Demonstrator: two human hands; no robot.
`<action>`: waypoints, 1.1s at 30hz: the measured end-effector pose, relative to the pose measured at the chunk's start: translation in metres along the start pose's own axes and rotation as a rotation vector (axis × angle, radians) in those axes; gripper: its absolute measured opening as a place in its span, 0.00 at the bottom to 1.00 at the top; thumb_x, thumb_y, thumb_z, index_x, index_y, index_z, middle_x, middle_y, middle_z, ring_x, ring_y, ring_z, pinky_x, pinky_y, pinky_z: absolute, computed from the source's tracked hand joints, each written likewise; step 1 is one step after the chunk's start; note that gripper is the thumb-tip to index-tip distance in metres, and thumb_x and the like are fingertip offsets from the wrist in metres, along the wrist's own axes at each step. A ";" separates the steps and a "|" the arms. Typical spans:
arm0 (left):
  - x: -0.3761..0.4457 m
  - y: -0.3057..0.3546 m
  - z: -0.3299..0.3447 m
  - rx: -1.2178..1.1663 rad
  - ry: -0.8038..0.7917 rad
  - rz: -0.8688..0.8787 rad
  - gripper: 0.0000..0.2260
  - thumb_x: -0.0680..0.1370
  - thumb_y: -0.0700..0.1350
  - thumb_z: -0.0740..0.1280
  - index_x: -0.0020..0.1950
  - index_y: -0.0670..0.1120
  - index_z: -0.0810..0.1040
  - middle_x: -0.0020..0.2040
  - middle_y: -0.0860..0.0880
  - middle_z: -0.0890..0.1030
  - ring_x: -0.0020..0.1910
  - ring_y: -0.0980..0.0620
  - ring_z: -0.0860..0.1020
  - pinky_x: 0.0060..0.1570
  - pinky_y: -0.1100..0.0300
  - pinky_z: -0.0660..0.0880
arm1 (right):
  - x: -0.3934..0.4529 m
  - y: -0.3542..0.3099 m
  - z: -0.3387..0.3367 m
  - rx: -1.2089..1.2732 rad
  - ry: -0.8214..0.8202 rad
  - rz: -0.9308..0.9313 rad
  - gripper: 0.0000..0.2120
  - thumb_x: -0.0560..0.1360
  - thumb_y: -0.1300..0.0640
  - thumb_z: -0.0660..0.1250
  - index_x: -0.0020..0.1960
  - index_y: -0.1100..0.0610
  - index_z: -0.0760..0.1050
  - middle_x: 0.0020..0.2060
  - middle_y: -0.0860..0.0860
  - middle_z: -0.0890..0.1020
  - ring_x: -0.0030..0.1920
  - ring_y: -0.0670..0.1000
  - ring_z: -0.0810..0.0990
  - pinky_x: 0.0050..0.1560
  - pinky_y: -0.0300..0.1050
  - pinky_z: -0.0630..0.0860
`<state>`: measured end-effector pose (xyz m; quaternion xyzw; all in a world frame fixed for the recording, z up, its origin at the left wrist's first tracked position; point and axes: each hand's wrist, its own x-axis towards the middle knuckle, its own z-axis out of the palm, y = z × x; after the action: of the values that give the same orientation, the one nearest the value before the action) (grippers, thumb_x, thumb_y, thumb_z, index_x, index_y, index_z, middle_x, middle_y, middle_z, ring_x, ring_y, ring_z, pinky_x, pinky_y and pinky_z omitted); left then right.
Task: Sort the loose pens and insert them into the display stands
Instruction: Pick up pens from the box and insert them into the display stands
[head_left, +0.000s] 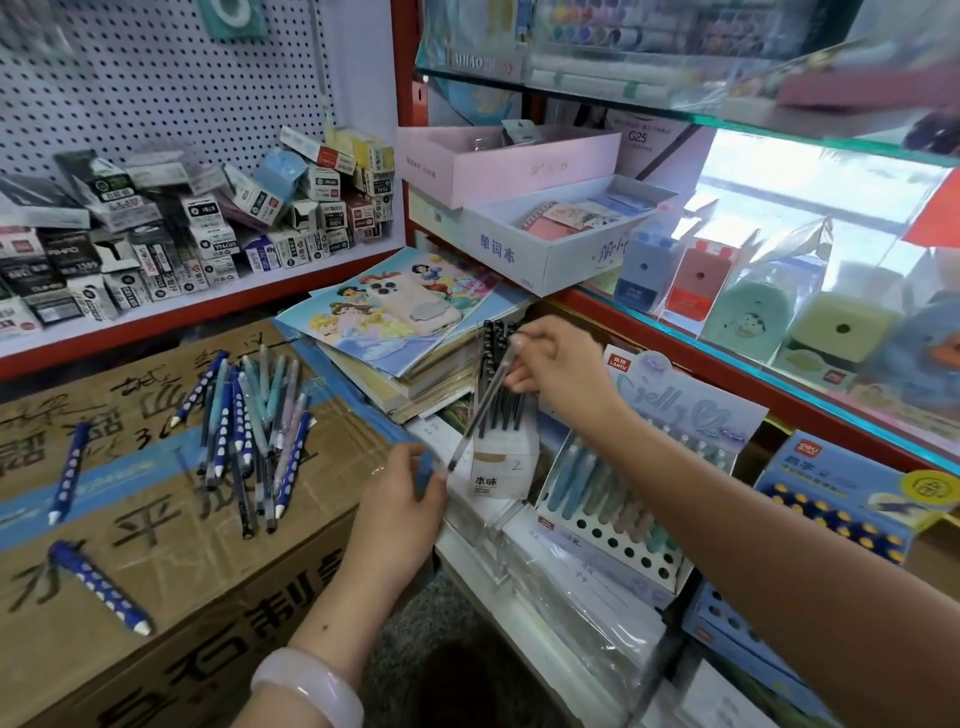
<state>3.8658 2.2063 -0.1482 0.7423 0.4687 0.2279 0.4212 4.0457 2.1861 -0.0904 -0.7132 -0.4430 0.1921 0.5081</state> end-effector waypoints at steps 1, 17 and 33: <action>0.001 -0.002 -0.002 0.075 0.013 0.019 0.18 0.79 0.48 0.61 0.68 0.48 0.66 0.63 0.49 0.72 0.60 0.52 0.71 0.52 0.62 0.66 | 0.006 0.003 -0.007 -0.042 0.078 -0.023 0.09 0.78 0.58 0.61 0.55 0.62 0.74 0.38 0.53 0.81 0.37 0.48 0.82 0.42 0.40 0.81; 0.012 -0.013 -0.008 0.357 0.106 0.047 0.22 0.77 0.53 0.63 0.70 0.53 0.65 0.70 0.50 0.65 0.70 0.48 0.62 0.67 0.48 0.63 | 0.033 0.055 0.020 -0.457 0.092 -0.107 0.09 0.79 0.54 0.61 0.55 0.59 0.73 0.44 0.59 0.82 0.44 0.59 0.82 0.47 0.56 0.78; 0.000 -0.006 -0.012 0.274 0.119 0.041 0.20 0.77 0.52 0.63 0.68 0.52 0.67 0.68 0.51 0.67 0.68 0.50 0.64 0.65 0.54 0.63 | 0.019 0.035 0.008 -0.614 0.012 -0.037 0.12 0.77 0.49 0.64 0.54 0.57 0.76 0.43 0.55 0.83 0.45 0.55 0.80 0.48 0.51 0.77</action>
<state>3.8533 2.2125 -0.1467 0.7875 0.5041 0.2141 0.2827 4.0651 2.2036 -0.1218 -0.8263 -0.4903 0.0358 0.2748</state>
